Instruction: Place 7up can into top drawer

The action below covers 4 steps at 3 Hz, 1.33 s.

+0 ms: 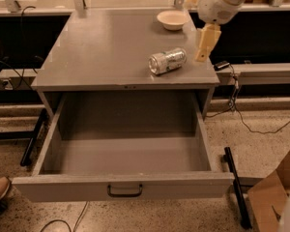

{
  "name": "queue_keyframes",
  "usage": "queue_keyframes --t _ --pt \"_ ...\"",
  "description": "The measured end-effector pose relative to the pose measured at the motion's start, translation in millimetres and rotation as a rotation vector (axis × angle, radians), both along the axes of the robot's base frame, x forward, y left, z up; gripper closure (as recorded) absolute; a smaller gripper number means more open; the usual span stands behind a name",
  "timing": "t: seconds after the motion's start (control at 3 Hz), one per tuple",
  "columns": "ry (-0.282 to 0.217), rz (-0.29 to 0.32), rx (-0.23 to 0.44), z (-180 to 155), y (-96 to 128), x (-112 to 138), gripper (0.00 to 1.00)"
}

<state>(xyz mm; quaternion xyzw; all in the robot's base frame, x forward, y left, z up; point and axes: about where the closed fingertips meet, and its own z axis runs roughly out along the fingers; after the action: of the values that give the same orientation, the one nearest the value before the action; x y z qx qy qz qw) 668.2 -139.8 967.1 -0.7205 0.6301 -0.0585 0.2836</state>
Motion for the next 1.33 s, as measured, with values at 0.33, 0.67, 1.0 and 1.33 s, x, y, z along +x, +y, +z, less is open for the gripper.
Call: queue_keyframes --t 0.33,0.67,1.0,1.33 --pt "0.03 0.034 -0.009 -25 21 21 0.0" --pt "0.073 0.055 -0.017 -49 44 40 0.0" --pt "0.116 0.088 -0.036 -72 68 54 0.0" --pt "0.163 0.105 -0.066 -95 82 63 0.0"
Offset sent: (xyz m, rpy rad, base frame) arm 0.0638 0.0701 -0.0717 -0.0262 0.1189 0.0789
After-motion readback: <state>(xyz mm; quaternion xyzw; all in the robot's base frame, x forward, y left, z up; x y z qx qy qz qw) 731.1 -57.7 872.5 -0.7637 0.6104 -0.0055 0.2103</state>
